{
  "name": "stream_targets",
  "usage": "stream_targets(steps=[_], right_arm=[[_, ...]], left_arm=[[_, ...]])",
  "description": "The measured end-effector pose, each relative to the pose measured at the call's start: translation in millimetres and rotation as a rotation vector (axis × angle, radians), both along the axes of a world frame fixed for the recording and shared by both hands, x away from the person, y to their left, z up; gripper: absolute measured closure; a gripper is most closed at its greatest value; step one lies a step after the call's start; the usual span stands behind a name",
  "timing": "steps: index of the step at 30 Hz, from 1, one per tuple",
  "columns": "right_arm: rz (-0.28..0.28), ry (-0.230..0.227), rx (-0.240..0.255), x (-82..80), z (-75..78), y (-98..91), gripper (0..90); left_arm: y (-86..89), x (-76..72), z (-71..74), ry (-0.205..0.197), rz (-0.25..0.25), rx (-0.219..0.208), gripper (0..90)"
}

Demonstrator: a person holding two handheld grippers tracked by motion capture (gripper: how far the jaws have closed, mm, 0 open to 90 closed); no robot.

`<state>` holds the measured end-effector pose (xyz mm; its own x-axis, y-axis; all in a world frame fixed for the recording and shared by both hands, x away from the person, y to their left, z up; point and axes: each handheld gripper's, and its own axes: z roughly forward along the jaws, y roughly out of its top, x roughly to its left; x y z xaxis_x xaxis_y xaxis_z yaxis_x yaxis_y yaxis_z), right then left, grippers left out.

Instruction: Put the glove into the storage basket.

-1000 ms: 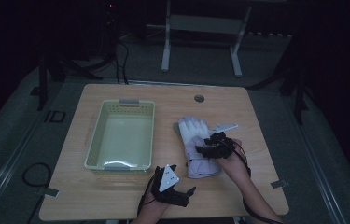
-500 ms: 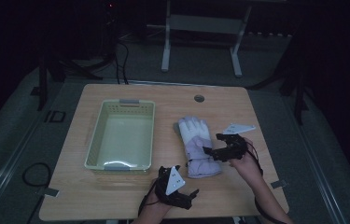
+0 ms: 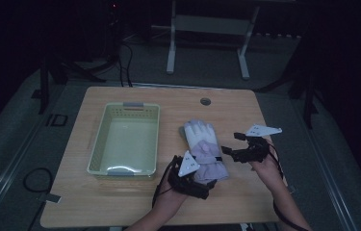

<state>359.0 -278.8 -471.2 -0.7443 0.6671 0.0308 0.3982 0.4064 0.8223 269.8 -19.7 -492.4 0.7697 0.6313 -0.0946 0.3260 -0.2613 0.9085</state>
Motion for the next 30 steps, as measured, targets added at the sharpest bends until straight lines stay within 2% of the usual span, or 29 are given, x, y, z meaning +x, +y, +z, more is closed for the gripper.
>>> stream_targets(steps=[2,3,5,6,7,8,9,10,11,13,15,16,17,18,19,21,24,26,28,30], right_arm=[[-0.01,-0.018,-0.005,-0.4,0.3,0.4,12.3],[-0.009,-0.022,0.011,-0.5,0.7,0.5,12.0],[-0.017,-0.015,0.013,0.4,0.7,1.8,10.8],[-0.017,-0.015,0.0,1.5,0.4,2.8,13.4],[-0.013,-0.015,-0.004,2.4,0.2,3.2,15.8],[-0.023,-0.021,-0.021,4.3,-0.1,3.7,23.3],[-0.012,-0.022,-0.033,5.8,-0.6,3.9,31.2],[-0.014,-0.024,-0.037,7.1,-1.4,4.6,32.9],[-0.024,-0.02,-0.044,9.5,-3.1,5.8,38.0],[-0.014,0.006,-0.038,14.0,-7.8,8.6,41.1],[-0.009,0.026,-0.035,17.1,-13.9,11.9,44.0],[-0.006,0.031,-0.032,17.9,-16.8,13.5,44.0],[-0.006,0.031,-0.032,17.9,-16.8,13.5,44.0],[-0.007,0.041,-0.031,18.3,-19.8,14.9,44.1],[-0.001,0.054,-0.03,18.8,-24.9,16.9,44.0],[0.0,0.08,-0.034,19.4,-31.9,19.5,44.8],[0.002,0.119,-0.039,20.6,-42.7,22.7,46.5],[0.003,0.147,-0.046,22.0,-48.8,24.2,46.3],[0.005,0.17,-0.051,23.0,-55.1,25.2,45.4],[0.007,0.202,-0.056,24.2,-62.6,26.0,45.3]], left_arm=[[-1.9,12.9,7.1,0.006,0.037,0.005,0.3],[-4.4,21.3,10.2,0.014,0.068,0.019,0.3],[-7.3,31.7,13.4,0.017,0.105,0.034,0.3],[-8.8,37.3,14.6,0.019,0.119,0.033,0.3],[-11.6,42.3,15.3,0.0,0.145,0.058,0.3],[-13.7,46.2,15.1,-0.007,0.169,0.076,1.8],[-14.2,49.0,14.5,-0.003,0.19,0.071,9.3],[-13.9,52.6,13.0,0.007,0.207,0.061,13.4],[-14.9,57.7,10.4,0.026,0.211,0.071,15.6],[-18.0,65.3,4.1,0.053,0.233,0.117,16.5],[-19.9,71.0,-4.4,0.088,0.262,0.142,21.2],[-20.6,73.0,-9.2,0.109,0.273,0.147,21.4],[-20.6,73.0,-9.2,0.109,0.273,0.147,22.3],[-21.0,75.3,-16.8,0.144,0.283,0.145,22.3],[-21.2,75.6,-21.5,0.161,0.284,0.146,22.3],[-21.9,74.8,-30.3,0.172,0.301,0.163,22.3],[-19.6,75.0,-40.8,0.216,0.33,0.153,20.8],[-17.7,76.7,-46.8,0.258,0.327,0.147,19.9],[-13.5,79.4,-53.0,0.306,0.33,0.133,16.4],[-8.6,83.5,-60.8,0.37,0.302,0.105,15.8]])
